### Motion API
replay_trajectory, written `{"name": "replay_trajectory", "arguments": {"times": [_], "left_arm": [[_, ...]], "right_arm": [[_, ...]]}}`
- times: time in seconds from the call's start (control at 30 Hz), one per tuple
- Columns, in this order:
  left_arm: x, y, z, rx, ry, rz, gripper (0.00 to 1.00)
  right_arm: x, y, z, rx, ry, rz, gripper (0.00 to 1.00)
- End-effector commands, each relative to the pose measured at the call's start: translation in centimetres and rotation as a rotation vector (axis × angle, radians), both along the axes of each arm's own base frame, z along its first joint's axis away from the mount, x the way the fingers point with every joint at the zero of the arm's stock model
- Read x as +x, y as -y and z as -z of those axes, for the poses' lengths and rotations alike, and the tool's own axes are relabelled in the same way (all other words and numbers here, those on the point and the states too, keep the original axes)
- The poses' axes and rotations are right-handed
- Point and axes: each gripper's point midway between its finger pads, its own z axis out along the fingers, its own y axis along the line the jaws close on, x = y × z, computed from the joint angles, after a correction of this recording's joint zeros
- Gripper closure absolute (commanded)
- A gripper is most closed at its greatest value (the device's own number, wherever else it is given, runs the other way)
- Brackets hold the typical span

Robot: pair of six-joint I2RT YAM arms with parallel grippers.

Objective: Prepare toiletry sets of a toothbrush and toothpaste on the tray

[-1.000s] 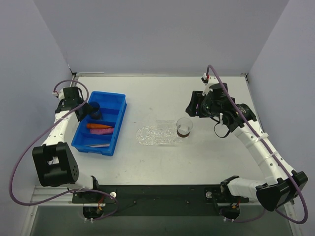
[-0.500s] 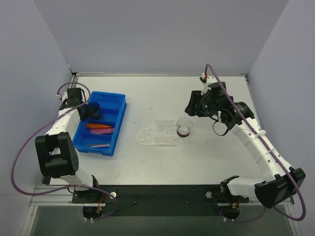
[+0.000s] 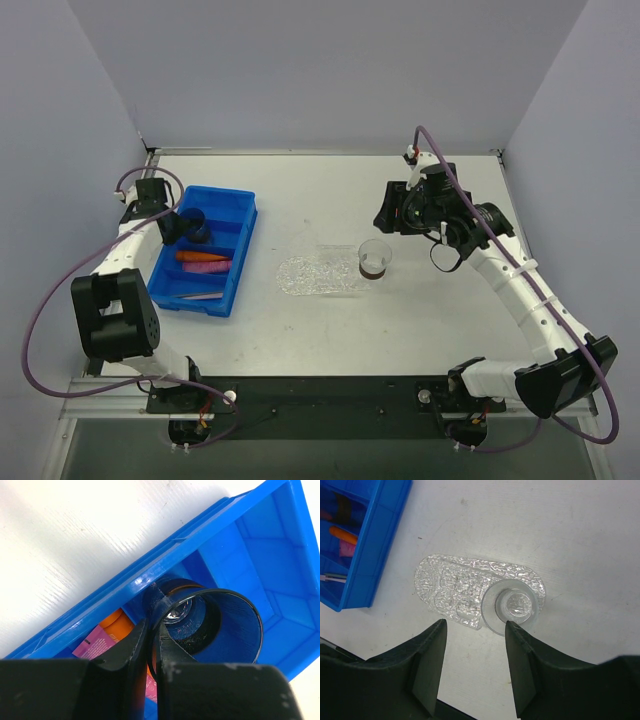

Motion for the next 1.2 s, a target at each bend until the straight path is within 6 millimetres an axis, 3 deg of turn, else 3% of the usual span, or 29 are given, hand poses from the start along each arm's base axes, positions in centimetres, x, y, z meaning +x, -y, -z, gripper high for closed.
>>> {"name": "replay_trajectory", "arguments": {"times": [0.0, 0.27, 0.53, 0.7, 0.83, 0.93, 0.97, 1.07, 1.17], "left_arm": [[1.6, -0.1, -3.7, 0.010, 0.108, 0.012, 1.00], [1.6, -0.4, -8.7, 0.080, 0.199, 0.065, 1.00], [-1.2, -0.2, -10.9, 0.129, 0.201, 0.102, 1.00], [-2.0, 1.0, -14.1, 0.140, 0.282, 0.185, 1.00], [-1.7, 4.0, -16.8, 0.131, 0.334, 0.349, 1.00], [-2.1, 7.6, -16.5, 0.152, 0.281, 0.494, 1.00], [-2.4, 10.1, -16.8, 0.151, 0.276, 0.574, 1.00], [-3.3, 14.2, -16.7, 0.109, 0.270, 0.720, 1.00], [-4.2, 17.0, -16.5, 0.047, 0.264, 0.833, 1.00]], "right_arm": [[0.4, -0.1, -1.8, 0.021, 0.037, -0.002, 0.55], [0.3, -0.1, -2.5, 0.031, 0.049, -0.001, 0.55], [0.2, -0.2, -3.4, 0.043, 0.070, -0.005, 0.55], [0.1, -0.5, -3.9, 0.056, 0.072, -0.012, 0.55], [0.0, -1.2, -4.2, 0.072, 0.068, -0.032, 0.55], [-0.2, -2.0, -4.6, 0.083, 0.071, -0.058, 0.54], [-0.2, -2.4, -4.6, 0.084, 0.067, -0.068, 0.53], [-0.9, -3.7, -4.9, 0.087, 0.063, -0.113, 0.50], [-1.7, -5.4, -5.0, 0.081, 0.063, -0.159, 0.46]]}}
